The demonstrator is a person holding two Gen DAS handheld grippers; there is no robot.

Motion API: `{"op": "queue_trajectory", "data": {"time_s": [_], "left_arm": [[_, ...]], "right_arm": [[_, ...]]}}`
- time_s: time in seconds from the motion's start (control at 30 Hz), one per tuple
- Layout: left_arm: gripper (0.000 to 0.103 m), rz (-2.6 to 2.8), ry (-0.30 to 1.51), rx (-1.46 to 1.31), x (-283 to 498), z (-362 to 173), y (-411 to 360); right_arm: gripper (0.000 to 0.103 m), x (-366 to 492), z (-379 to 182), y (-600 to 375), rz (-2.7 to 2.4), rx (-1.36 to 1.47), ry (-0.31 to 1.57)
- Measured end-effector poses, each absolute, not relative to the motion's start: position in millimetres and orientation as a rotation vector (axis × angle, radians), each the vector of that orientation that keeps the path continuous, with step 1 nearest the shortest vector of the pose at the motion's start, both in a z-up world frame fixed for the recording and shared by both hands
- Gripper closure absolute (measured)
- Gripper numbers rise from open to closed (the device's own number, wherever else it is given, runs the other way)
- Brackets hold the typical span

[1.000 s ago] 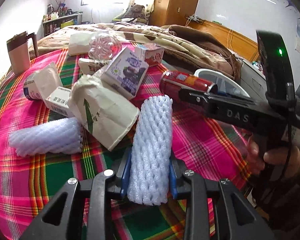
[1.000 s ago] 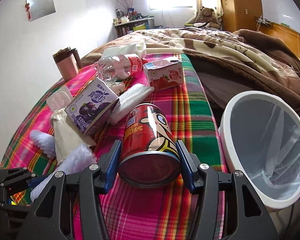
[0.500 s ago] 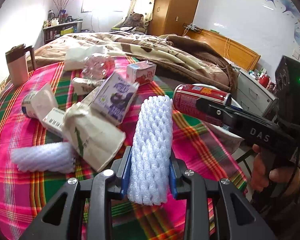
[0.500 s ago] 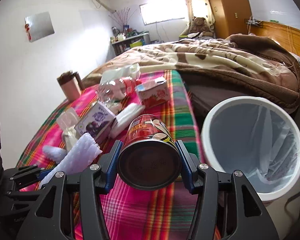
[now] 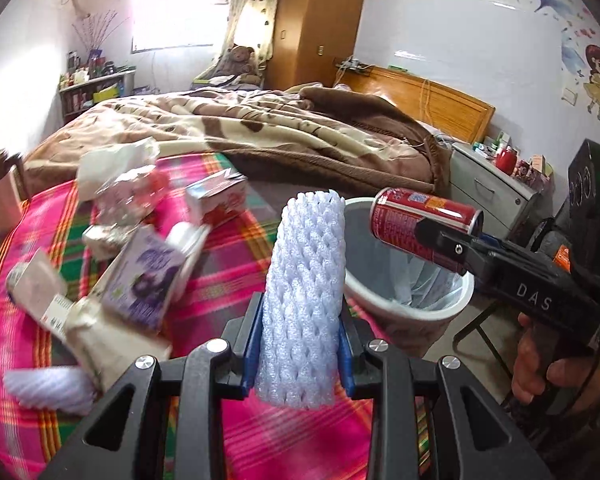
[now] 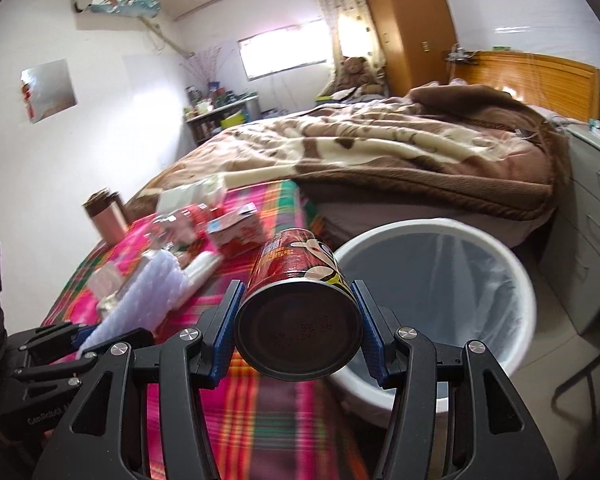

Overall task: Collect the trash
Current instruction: 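Carry the foam net and red can over the white wastebasket with both tools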

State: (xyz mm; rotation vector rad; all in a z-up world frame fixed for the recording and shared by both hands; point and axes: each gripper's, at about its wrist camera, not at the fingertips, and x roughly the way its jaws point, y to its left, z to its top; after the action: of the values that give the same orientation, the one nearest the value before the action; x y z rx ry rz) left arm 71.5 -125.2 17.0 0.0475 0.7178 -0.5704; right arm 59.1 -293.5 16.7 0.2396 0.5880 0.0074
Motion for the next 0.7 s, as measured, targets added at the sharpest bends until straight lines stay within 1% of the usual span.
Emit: {"op": "queue_trajectory", "data": {"time_s": [0.23, 0.7], "left_arm": [[0.07, -0.627, 0.725, 0.064, 89, 17, -163], [0.07, -0.721, 0.803, 0.121, 107, -3, -236]], "right_arm": [[0.049, 62, 10, -325, -0.069, 0.254, 0.612], [0.049, 72, -23, -367, -0.177, 0.278, 0.747]]}}
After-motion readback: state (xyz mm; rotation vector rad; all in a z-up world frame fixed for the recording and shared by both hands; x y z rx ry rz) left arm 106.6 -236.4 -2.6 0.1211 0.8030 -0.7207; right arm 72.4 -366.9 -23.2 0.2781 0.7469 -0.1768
